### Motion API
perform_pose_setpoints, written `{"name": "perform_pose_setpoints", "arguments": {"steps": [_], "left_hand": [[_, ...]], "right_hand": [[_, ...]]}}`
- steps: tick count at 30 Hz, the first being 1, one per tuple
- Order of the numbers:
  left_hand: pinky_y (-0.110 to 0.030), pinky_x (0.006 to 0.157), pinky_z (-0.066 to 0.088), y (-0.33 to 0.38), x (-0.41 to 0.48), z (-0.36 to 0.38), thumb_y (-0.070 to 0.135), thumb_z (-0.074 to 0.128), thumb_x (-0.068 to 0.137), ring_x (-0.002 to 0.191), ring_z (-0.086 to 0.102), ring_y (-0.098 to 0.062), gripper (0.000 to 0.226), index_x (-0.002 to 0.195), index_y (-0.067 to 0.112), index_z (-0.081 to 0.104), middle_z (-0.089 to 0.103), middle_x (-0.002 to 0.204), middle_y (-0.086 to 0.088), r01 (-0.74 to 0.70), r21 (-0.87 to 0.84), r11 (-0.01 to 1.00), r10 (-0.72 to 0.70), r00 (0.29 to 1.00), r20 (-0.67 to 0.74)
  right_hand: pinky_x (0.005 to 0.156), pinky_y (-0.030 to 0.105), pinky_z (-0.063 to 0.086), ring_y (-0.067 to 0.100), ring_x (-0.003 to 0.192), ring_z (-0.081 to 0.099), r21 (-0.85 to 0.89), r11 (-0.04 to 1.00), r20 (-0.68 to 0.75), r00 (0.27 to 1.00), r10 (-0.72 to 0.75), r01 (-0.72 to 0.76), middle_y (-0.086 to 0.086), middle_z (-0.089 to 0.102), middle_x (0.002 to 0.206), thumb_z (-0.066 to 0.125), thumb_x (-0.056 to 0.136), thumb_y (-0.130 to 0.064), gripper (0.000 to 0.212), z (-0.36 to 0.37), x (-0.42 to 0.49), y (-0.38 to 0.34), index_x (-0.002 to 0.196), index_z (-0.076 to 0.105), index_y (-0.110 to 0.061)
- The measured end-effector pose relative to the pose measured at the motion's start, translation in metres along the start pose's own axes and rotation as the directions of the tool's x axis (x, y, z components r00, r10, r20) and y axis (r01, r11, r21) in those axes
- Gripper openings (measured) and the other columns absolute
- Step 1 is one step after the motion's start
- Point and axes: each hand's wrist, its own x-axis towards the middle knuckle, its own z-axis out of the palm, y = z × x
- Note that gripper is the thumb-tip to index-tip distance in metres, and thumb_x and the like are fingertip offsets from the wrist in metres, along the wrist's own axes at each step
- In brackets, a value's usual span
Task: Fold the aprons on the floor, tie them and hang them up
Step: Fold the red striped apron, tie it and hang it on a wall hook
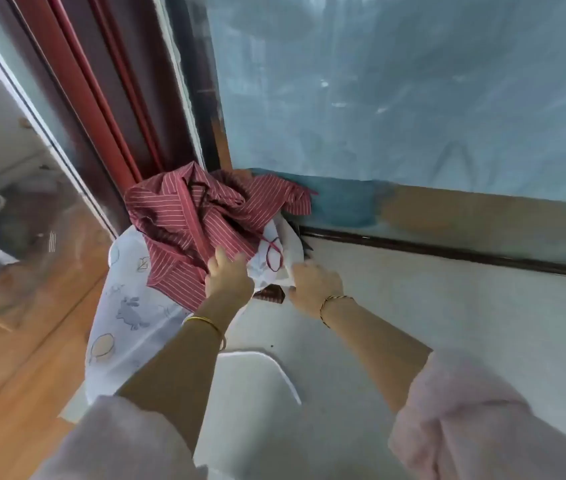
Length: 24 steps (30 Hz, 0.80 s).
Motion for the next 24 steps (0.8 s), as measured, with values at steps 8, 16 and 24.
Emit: {"name": "perform_pose_setpoints", "arguments": {"steps": [8, 16, 24], "left_hand": [[-0.045, 0.099, 0.04, -0.042, 0.11, -0.022, 0.003, 0.044, 0.086, 0.132, 0.02, -0.035, 0.06, 0.139, 0.031, 0.038, 0.002, 0.152, -0.014, 0.244, -0.31, 0.919, -0.283, 0.955, -0.087], [-0.041, 0.092, 0.045, -0.035, 0.142, -0.041, 0.011, 0.055, 0.085, 0.099, 0.054, -0.022, 0.021, 0.102, 0.02, 0.062, 0.06, 0.104, -0.003, -0.028, -0.566, 0.824, -0.243, 0.885, -0.398], [-0.023, 0.039, 0.026, -0.005, 0.123, -0.109, -0.006, 0.039, 0.08, 0.043, 0.03, -0.009, 0.023, 0.067, 0.013, 0.041, 0.035, 0.057, 0.0, -0.235, -0.895, 0.378, 0.143, 0.97, -0.194]], "right_hand": [[0.073, 0.03, 0.042, 0.024, 0.099, 0.05, 0.065, 0.998, 0.03, 0.999, 0.023, -0.025, 0.009, 0.054, 0.11, 0.044, 0.094, -0.024, 0.024, 0.024, 0.088, -0.025, 0.115, 0.046, -0.012], [0.081, 0.036, 0.052, 0.024, 0.095, 0.058, 0.343, 0.938, -0.02, 0.998, 0.052, -0.042, 0.011, 0.051, 0.121, 0.049, 0.092, -0.019, 0.04, 0.011, 0.128, -0.041, 0.131, 0.043, -0.01], [0.096, 0.037, 0.05, 0.022, 0.116, 0.055, 0.75, 0.651, -0.226, 0.97, 0.088, 0.116, 0.006, 0.018, 0.154, 0.06, 0.089, -0.008, 0.079, -0.037, 0.154, -0.061, 0.15, 0.013, -0.024]]}}
